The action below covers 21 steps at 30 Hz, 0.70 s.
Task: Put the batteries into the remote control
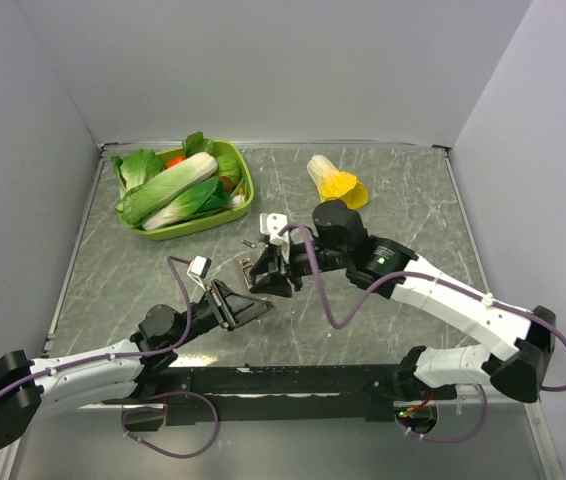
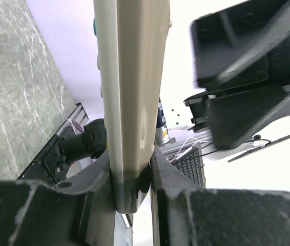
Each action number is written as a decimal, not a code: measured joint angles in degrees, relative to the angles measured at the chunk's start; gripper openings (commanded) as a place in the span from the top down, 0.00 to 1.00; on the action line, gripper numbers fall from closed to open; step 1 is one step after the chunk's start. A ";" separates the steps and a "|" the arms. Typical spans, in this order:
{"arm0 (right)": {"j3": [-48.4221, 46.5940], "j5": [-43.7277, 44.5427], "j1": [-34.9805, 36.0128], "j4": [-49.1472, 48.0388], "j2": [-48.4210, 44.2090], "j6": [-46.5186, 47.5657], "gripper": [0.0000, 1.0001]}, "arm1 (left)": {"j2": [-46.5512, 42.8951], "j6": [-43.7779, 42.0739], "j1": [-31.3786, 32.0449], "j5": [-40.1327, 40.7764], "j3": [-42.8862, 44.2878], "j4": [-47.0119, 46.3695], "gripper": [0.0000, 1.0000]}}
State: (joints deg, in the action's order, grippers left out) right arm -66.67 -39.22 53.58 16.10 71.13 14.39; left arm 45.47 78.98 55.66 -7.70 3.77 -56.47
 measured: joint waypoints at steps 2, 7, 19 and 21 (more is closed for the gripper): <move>0.37 1.01 0.00 -0.09 -2.23 -1.36 0.55 | 0.00 -0.02 0.00 0.02 0.00 0.02 0.99; 0.61 3.13 0.00 0.33 -5.31 -2.91 0.56 | 0.11 -0.07 0.00 0.00 0.00 0.02 0.99; -0.44 19.26 3.56 5.84 -3.10 -16.65 0.64 | 1.60 -0.39 0.00 0.28 0.00 0.33 0.99; -2.27 23.34 4.90 8.00 -1.99 -20.28 0.64 | 1.77 -0.66 0.00 0.81 0.00 0.68 0.99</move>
State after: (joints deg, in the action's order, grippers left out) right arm -68.95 -15.88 58.48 24.10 69.14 -5.89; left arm 47.24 78.32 55.66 -6.90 3.77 -55.79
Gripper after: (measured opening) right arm 0.360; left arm 0.289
